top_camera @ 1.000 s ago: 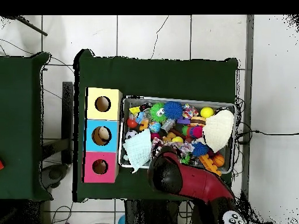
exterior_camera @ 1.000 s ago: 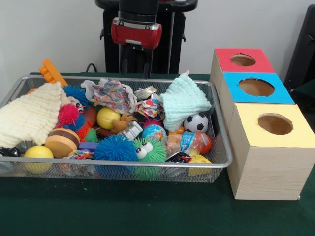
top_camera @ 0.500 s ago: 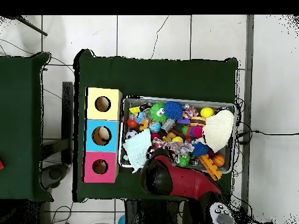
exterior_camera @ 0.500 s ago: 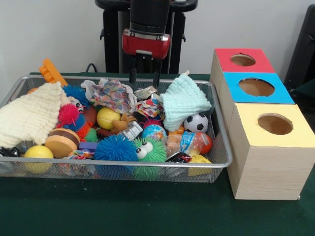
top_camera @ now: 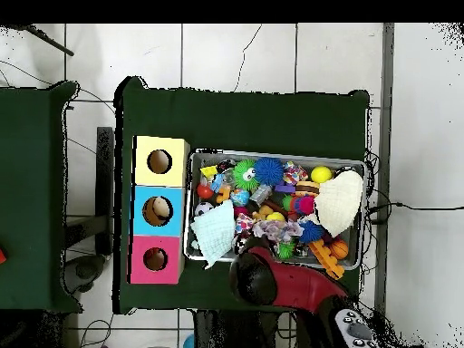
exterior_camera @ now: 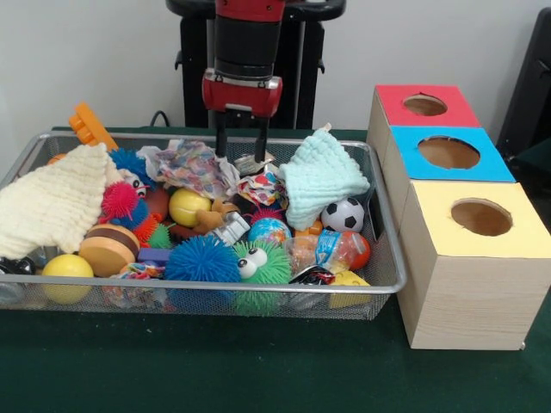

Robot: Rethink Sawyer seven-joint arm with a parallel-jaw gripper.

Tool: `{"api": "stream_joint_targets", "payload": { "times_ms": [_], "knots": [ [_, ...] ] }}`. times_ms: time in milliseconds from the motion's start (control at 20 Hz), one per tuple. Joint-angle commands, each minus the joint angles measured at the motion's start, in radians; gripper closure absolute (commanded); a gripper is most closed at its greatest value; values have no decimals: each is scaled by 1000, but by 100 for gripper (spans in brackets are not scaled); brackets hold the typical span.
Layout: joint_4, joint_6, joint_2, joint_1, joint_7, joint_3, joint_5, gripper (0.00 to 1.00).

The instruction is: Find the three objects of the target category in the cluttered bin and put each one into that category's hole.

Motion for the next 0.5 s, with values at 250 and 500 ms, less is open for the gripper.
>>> {"api": "stream_joint_targets", "payload": {
  "times_ms": [250, 500],
  "knots": [
    [-107, -44, 71, -82, 80, 111, -67, 0],
    [-130, -41, 66, -41, 90, 59, -51, 0]
  ]
}}
